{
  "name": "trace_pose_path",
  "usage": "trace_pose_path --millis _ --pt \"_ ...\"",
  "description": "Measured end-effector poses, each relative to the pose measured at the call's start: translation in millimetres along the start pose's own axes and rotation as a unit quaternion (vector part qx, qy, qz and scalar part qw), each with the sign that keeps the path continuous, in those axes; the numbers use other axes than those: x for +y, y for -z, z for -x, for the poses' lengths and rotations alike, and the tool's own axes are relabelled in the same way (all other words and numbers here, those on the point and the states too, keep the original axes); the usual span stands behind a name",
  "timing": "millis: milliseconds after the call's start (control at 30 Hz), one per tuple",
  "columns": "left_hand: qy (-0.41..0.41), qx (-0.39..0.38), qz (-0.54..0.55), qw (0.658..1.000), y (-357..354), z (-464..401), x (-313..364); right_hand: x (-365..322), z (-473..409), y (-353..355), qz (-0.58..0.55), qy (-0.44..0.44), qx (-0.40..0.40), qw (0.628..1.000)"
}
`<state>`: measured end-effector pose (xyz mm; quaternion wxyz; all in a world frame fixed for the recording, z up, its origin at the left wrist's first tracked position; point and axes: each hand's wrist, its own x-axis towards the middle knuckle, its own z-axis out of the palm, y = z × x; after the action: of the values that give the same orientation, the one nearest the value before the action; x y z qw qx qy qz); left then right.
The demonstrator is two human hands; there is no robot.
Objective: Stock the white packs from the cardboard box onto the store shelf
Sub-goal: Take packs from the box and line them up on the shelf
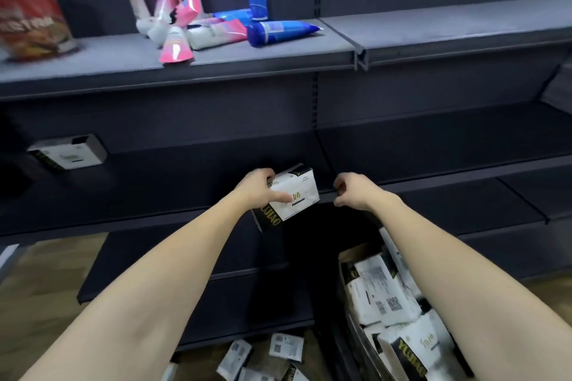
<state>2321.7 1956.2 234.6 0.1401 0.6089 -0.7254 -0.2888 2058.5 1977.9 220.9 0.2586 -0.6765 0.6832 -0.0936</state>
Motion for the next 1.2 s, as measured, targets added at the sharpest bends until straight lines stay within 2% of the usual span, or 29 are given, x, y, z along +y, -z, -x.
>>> trace_pose_path --millis 167,467,767,1033,1200 --pt "-0.005 0.042 -0.047 0.998 61 1 -37 -86 -36 -7 0.047 0.041 0.020 0.998" --pt "0.027 0.091 -0.197 0.976 145 2 -133 -214 -79 -55 0.086 0.079 -0.020 0.993" --pt "0.039 0.103 -0.186 0.976 197 -5 -239 -311 -119 -105 0.076 0.095 -0.045 0.992" --pt "-0.014 0.132 -0.184 0.974 219 -29 -320 -373 -154 -142 0.072 0.106 -0.030 0.991" --pt "-0.085 0.191 -0.266 0.941 225 -56 -341 -390 -176 -160 0.085 0.087 -0.003 0.993"
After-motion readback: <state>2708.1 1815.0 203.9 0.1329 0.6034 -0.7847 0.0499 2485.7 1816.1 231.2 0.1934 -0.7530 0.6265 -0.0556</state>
